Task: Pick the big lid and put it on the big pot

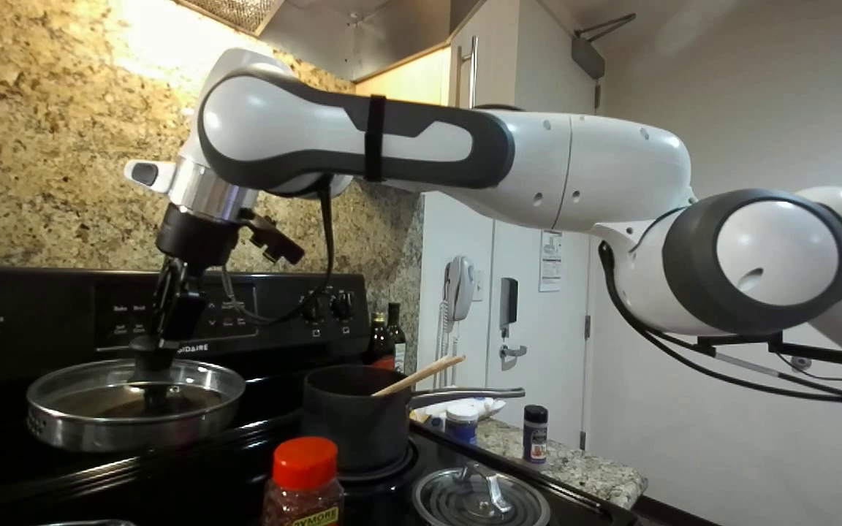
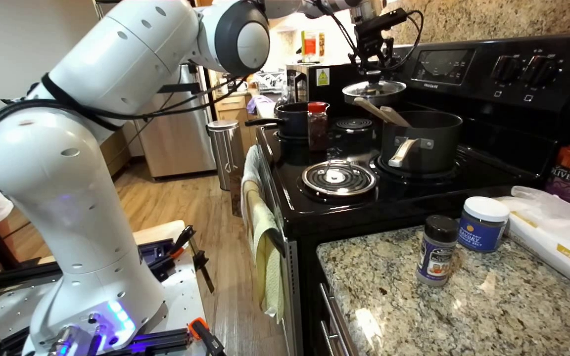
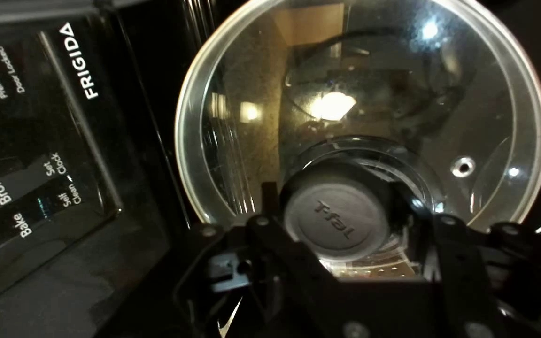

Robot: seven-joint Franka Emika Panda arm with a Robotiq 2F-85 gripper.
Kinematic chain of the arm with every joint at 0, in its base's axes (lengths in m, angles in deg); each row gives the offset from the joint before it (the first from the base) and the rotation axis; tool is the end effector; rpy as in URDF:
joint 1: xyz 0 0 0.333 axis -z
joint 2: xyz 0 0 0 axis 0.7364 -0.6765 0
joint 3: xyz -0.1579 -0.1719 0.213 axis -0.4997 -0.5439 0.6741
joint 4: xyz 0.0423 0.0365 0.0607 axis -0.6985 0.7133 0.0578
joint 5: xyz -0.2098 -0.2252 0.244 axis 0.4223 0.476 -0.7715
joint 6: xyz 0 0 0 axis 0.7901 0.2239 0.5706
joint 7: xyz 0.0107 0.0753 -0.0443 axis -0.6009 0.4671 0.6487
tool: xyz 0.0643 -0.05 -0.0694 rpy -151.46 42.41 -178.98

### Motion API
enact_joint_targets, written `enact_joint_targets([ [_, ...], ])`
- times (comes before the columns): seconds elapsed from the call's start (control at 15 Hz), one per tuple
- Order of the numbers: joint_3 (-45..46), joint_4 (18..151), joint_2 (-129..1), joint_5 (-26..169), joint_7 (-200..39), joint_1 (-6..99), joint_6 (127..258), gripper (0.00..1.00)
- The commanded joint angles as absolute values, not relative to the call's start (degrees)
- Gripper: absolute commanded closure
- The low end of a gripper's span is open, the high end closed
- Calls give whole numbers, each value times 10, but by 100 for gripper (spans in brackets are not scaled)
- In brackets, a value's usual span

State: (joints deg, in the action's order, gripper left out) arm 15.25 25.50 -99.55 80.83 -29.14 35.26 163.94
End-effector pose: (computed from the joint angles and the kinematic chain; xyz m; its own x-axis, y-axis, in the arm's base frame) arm 0.7655 0.2163 0.5096 0.3777 0.9041 0.2001 0.8542 -0.4235 0.3015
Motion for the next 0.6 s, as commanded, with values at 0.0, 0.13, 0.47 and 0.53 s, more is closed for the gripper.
enact_joint_targets([
  [0.0, 153, 256, -996, 808, -291, 353, 1639, 42],
  [0.13, 153, 258, -996, 808, -291, 353, 1639, 67],
  [0.47, 150, 295, -971, 816, -288, 354, 1649, 67],
  [0.53, 154, 308, -960, 814, -281, 356, 1649, 67],
])
